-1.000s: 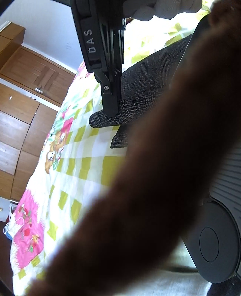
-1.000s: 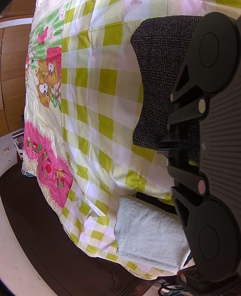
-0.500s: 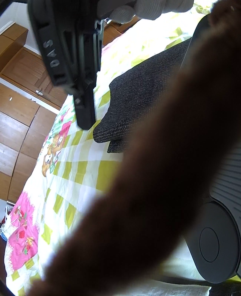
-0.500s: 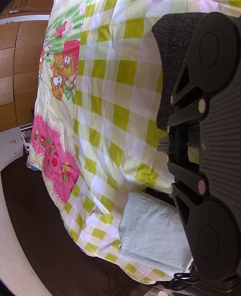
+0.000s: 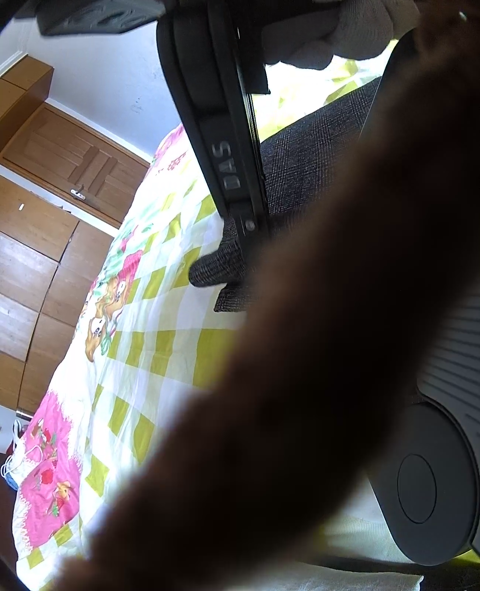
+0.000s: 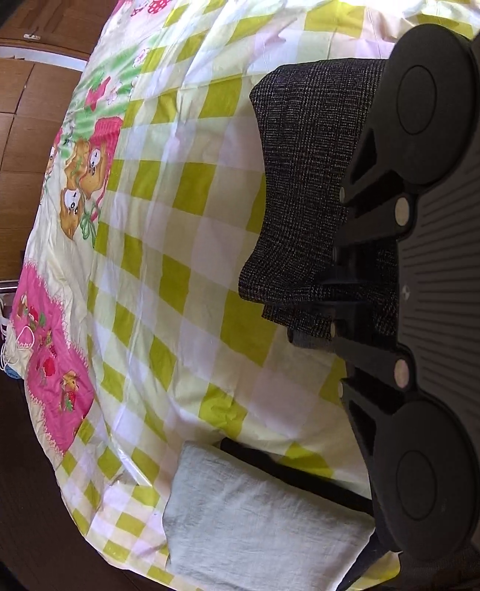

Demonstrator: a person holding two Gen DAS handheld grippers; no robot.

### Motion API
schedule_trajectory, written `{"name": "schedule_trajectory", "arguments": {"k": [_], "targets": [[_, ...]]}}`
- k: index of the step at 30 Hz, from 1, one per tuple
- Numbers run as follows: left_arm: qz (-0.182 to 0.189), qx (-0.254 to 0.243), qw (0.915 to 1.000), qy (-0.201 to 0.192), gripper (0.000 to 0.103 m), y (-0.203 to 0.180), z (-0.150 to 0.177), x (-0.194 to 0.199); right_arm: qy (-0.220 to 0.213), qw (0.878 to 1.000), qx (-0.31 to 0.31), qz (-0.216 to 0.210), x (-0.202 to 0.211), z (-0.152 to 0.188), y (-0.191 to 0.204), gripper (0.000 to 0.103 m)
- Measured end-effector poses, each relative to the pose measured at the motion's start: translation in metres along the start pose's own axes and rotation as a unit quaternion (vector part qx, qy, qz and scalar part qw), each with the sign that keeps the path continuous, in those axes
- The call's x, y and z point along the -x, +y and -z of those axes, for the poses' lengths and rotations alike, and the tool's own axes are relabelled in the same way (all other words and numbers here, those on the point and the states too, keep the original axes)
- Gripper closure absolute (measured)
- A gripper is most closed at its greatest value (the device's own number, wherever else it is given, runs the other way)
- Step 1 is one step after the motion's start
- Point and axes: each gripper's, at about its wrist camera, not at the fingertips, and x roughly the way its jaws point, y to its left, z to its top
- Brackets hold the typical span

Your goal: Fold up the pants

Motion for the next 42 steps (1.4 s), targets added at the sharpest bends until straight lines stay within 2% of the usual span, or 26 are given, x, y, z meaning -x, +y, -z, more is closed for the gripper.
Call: {"name": "schedule_trajectory", "arguments": {"k": [6, 12, 16, 21, 25, 27, 30, 32, 34, 35, 37, 39, 42], "targets": [[0.010, 0.000, 0.9999, 0.006, 0.091, 0.000, 0.000, -0.003, -0.027, 0.999, 0.017, -0.015, 0.024, -0.006, 0.018, 0.080], [0.001, -0.006, 0.9999, 0.011, 0.090, -0.002, 0.000, -0.006, -0.024, 0.999, 0.024, -0.028, 0.013, -0.005, 0.032, 0.080], [-0.001, -0.006, 0.9999, 0.014, 0.090, -0.002, 0.000, -0.008, -0.012, 0.997, 0.055, -0.043, 0.000, -0.001, 0.038, 0.079], [-0.006, 0.024, 0.9995, 0.019, 0.084, 0.008, 0.000, 0.004, 0.007, 0.997, 0.010, -0.080, -0.025, 0.002, 0.014, 0.078], [-0.014, 0.041, 0.9991, -0.002, 0.083, 0.010, 0.005, 0.045, -0.003, 0.993, -0.015, -0.119, -0.019, 0.005, 0.004, 0.071], [-0.017, 0.035, 0.9990, -0.021, 0.082, 0.001, 0.004, 0.064, -0.008, 0.990, -0.036, -0.137, -0.017, 0.003, -0.003, 0.071], [-0.023, -0.002, 0.9984, -0.051, 0.075, -0.025, -0.003, 0.080, -0.020, 0.984, -0.066, -0.167, -0.008, -0.003, -0.015, 0.071], [-0.021, -0.037, 0.9972, -0.062, 0.075, -0.046, -0.010, 0.075, -0.040, 0.981, -0.061, -0.181, 0.002, -0.007, -0.019, 0.071], [-0.022, -0.069, 0.9959, -0.053, 0.075, -0.064, -0.014, 0.056, -0.050, 0.979, -0.061, -0.188, 0.007, -0.013, -0.023, 0.071], [-0.019, -0.076, 0.9958, -0.047, 0.080, -0.068, -0.015, 0.046, -0.050, 0.978, -0.060, -0.195, 0.006, -0.016, -0.025, 0.071], [-0.021, -0.064, 0.9973, -0.030, 0.076, -0.066, -0.017, 0.026, -0.041, 0.982, -0.046, -0.179, -0.001, -0.022, -0.030, 0.071], [-0.036, -0.051, 0.9981, -0.005, 0.077, -0.056, -0.014, 0.013, -0.019, 0.983, -0.043, -0.177, -0.017, -0.026, -0.040, 0.071], [-0.058, -0.063, 0.9963, 0.009, 0.077, -0.054, -0.007, 0.003, 0.004, 0.987, -0.028, -0.158, -0.042, -0.028, -0.043, 0.071]]}}
